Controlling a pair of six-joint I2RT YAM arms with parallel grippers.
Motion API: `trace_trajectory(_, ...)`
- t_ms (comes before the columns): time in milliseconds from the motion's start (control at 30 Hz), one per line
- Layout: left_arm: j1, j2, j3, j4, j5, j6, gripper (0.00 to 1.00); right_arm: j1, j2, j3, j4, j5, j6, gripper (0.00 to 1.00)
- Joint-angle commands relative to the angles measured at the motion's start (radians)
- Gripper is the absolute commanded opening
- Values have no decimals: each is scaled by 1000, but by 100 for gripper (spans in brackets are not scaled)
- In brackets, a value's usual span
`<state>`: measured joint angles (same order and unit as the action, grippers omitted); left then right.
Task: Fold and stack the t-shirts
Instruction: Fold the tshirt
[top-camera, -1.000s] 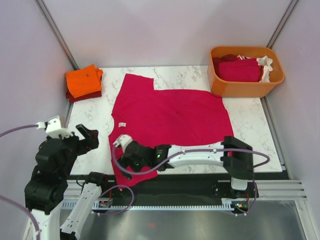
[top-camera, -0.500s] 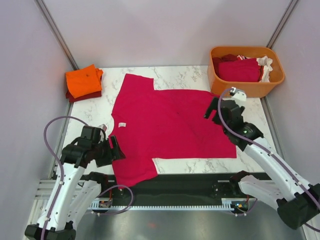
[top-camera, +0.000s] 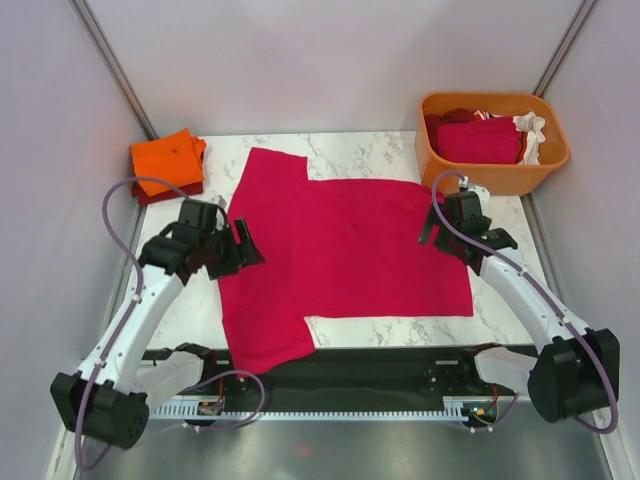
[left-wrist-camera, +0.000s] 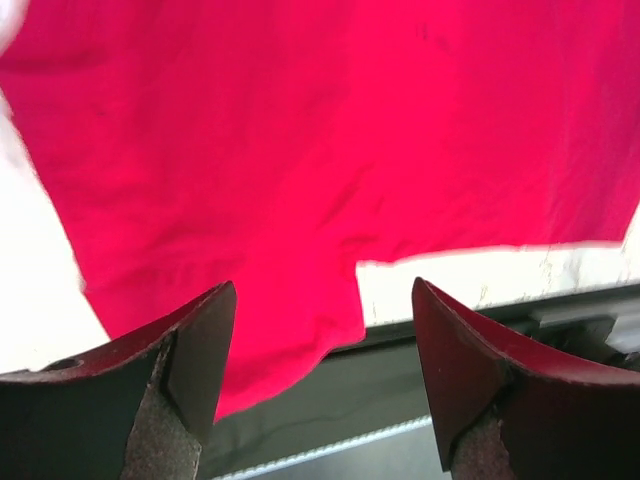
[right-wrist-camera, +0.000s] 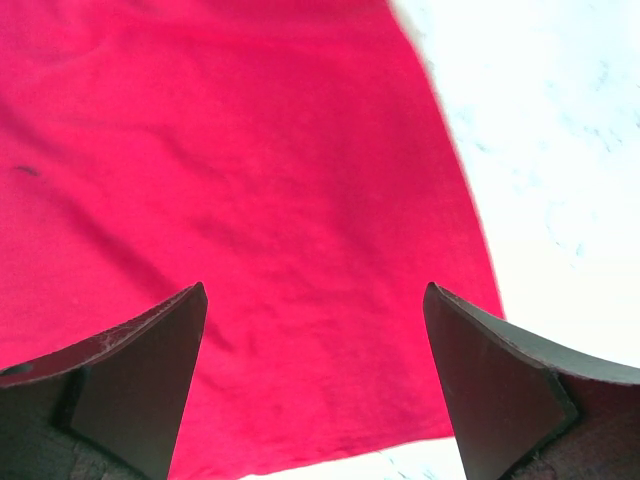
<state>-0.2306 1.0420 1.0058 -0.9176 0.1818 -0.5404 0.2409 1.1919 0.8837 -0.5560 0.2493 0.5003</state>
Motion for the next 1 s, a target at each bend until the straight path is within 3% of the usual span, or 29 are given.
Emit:
trace_trajectory(0, -151, -153, -115, -18, -116, -179, 79, -49, -67, -95, -21, 105, 55, 98)
trace_trajectory(133, -376, -181, -219, -50, -163, -341, 79, -225, -23, -209, 21, -168, 93, 98)
trace_trajectory(167, -463, -183, -231, -52, -177, -374, 79, -270, -12, -227, 27, -337, 110, 98)
trace_trajectory(233, -519, -185, -236, -63, -223, -437, 79, -369, -2, -270, 74, -460, 187, 98)
trace_trajectory(400, -543, -212, -197, -63, -281, -417, 80, -512, -75, -380, 67, -394, 228, 96)
trace_trajectory(567, -544, -197, -203, -41, -288, -379, 81, -525, -169, -358, -44, -283, 228, 94)
trace_trajectory(667, -543, -206, -234, -9, -255, -382, 81, -523, -215, -387, -64, -262, 233, 83)
trace_trajectory(700, -543, -217, -251, 8, -252, -382, 81, -525, -227, -400, -61, -262, 237, 70)
trace_trajectory(800, -544, -224, -256, 20, -252, -379, 81, -525, -229, -433, -48, -255, 244, 41)
trace_trajectory(867, -543, -218, -251, 22, -249, -365, 81, -525, -227, -436, -44, -255, 239, 33)
trace_trajectory(967, -543, -206, -243, 22, -248, -359, 81, -523, -226, -433, -42, -260, 238, 37)
